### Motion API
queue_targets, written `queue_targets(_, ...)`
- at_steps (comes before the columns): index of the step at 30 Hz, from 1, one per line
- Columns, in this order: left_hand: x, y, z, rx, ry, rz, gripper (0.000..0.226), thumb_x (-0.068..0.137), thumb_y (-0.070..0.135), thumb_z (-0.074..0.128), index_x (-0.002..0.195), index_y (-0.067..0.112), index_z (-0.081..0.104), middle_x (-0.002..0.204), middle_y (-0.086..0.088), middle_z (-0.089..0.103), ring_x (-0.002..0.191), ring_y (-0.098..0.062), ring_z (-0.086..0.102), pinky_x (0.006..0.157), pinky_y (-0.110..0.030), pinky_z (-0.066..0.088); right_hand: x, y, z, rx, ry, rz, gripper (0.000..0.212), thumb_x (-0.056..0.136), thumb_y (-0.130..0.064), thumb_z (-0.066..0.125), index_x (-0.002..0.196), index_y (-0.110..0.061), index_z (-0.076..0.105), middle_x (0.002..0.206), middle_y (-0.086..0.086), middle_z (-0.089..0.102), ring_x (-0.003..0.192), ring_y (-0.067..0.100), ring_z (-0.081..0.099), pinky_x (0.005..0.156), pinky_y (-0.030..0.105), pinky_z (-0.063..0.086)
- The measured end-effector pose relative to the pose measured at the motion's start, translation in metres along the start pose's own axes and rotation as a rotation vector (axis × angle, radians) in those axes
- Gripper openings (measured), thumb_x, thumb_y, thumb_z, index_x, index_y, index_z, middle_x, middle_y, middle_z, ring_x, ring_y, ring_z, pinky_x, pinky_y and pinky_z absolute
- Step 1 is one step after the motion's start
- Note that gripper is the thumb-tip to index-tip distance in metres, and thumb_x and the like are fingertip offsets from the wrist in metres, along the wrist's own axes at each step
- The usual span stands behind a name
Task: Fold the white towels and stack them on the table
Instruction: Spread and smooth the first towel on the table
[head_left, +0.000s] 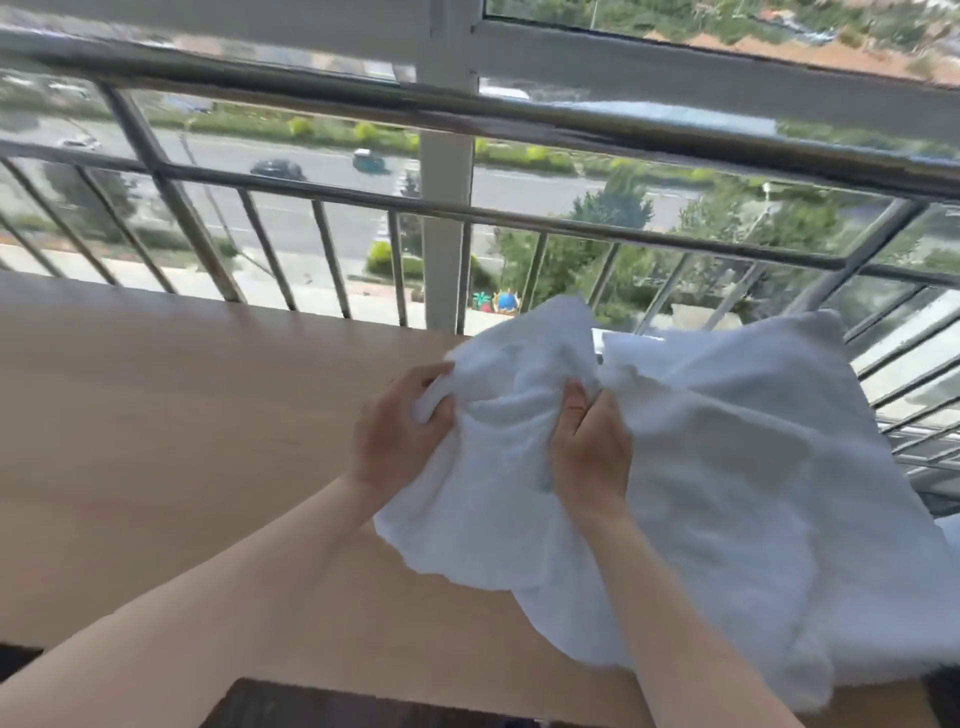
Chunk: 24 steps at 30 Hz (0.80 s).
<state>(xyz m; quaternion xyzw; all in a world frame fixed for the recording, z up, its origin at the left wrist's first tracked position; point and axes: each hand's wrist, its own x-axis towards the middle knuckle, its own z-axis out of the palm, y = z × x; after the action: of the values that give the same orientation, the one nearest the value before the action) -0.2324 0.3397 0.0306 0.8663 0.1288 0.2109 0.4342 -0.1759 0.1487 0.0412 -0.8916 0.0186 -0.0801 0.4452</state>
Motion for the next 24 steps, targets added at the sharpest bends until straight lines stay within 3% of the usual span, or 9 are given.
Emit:
queue_targets(2, -0.01, -0.027, -0.035, 0.01, 0.019, -0.023, 0.033, 0.088, 0.024, 0.073, 0.119, 0.033, 0.069, 0.109, 0.012, 0.072, 0.097, -0.015, 0.065, 0.08, -0.023, 0.04, -0.021, -0.01, 0.033, -0.025, -0.039, -0.015, 0.03, 0.106, -0.037, 0.039, 0.092, -0.011, 0.047, 0.097, 0.017, 0.062, 0.098, 0.04, 0.057, 0.072, 0.038, 0.032)
queue_targets(9, -0.036, -0.111, -0.122, 0.087, 0.117, -0.063, 0.034, 0.083, 0.011, 0.077, 0.116, 0.022, 0.073, 0.097, 0.02, 0.061, 0.097, -0.018, 0.062, 0.078, -0.002, 0.034, -0.078, -0.041, 0.137, -0.071, -0.199, -0.041, 0.03, 0.106, -0.041, 0.036, 0.089, -0.016, 0.04, 0.073, -0.017, 0.037, 0.079, 0.022, 0.043, 0.063, 0.03, 0.017)
queue_targets(14, -0.033, -0.169, -0.165, 0.176, 0.118, -0.13, 0.037, 0.083, 0.014, 0.076, 0.117, 0.026, 0.069, 0.093, 0.029, 0.057, 0.1, -0.015, 0.058, 0.076, -0.02, 0.034, -0.1, -0.06, 0.208, -0.088, -0.293, -0.066, 0.032, 0.105, -0.042, 0.035, 0.088, -0.015, 0.039, 0.075, -0.016, 0.038, 0.078, 0.019, 0.04, 0.064, 0.029, 0.018)
queue_targets(19, -0.016, -0.216, -0.203, 0.298, 0.105, -0.111, 0.034, 0.084, 0.013, 0.076, 0.116, 0.023, 0.068, 0.101, 0.019, 0.06, 0.103, -0.021, 0.055, 0.079, -0.016, 0.031, -0.109, -0.074, 0.273, -0.081, -0.375, -0.069, 0.033, 0.105, -0.04, 0.036, 0.085, -0.013, 0.04, 0.077, -0.011, 0.042, 0.077, 0.023, 0.042, 0.065, 0.033, 0.019)
queue_targets(24, 0.001, -0.256, -0.224, 0.401, 0.123, -0.09, 0.032, 0.087, 0.017, 0.073, 0.116, 0.026, 0.065, 0.105, 0.014, 0.067, 0.105, -0.026, 0.053, 0.081, -0.04, 0.051, -0.108, -0.089, 0.331, -0.055, -0.427, -0.088, 0.036, 0.104, -0.041, 0.037, 0.087, -0.01, 0.041, 0.083, 0.004, 0.051, 0.08, 0.03, 0.05, 0.067, 0.037, 0.028)
